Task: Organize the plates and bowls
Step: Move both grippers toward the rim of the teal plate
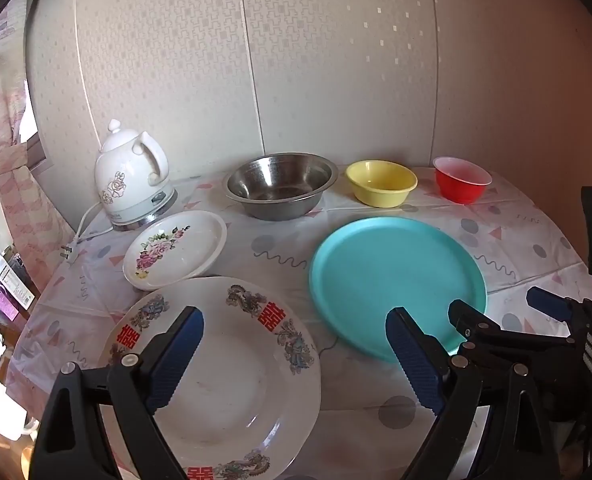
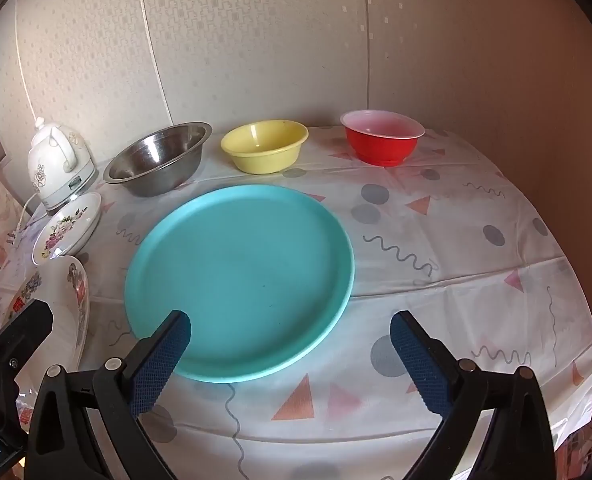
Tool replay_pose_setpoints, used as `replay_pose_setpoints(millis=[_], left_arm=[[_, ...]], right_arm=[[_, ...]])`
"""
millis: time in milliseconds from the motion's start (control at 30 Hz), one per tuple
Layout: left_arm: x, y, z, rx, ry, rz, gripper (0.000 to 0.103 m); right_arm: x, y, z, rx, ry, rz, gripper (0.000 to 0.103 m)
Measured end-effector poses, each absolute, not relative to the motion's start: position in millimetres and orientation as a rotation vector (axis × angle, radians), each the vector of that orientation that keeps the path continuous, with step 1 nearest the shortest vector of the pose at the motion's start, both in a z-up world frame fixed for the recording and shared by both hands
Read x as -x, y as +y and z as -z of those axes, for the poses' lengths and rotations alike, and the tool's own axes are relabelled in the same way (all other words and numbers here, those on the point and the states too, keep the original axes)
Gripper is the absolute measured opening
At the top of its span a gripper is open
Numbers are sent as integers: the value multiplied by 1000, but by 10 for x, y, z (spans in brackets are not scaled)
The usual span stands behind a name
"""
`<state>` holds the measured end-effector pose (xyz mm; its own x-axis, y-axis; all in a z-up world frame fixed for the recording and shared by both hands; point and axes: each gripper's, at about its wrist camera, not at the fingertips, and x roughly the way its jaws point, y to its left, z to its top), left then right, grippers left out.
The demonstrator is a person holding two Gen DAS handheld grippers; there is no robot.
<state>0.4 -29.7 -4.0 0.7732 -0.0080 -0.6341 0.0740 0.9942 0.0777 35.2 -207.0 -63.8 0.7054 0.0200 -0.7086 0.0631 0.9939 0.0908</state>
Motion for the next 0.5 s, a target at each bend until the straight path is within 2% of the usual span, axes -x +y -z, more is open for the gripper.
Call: replay_pose_setpoints(millis=[500], left_arm=[[-32,-342,76,-106,707,45,94]], right_arm=[[-350,-2091,637,-128,793,45,101]])
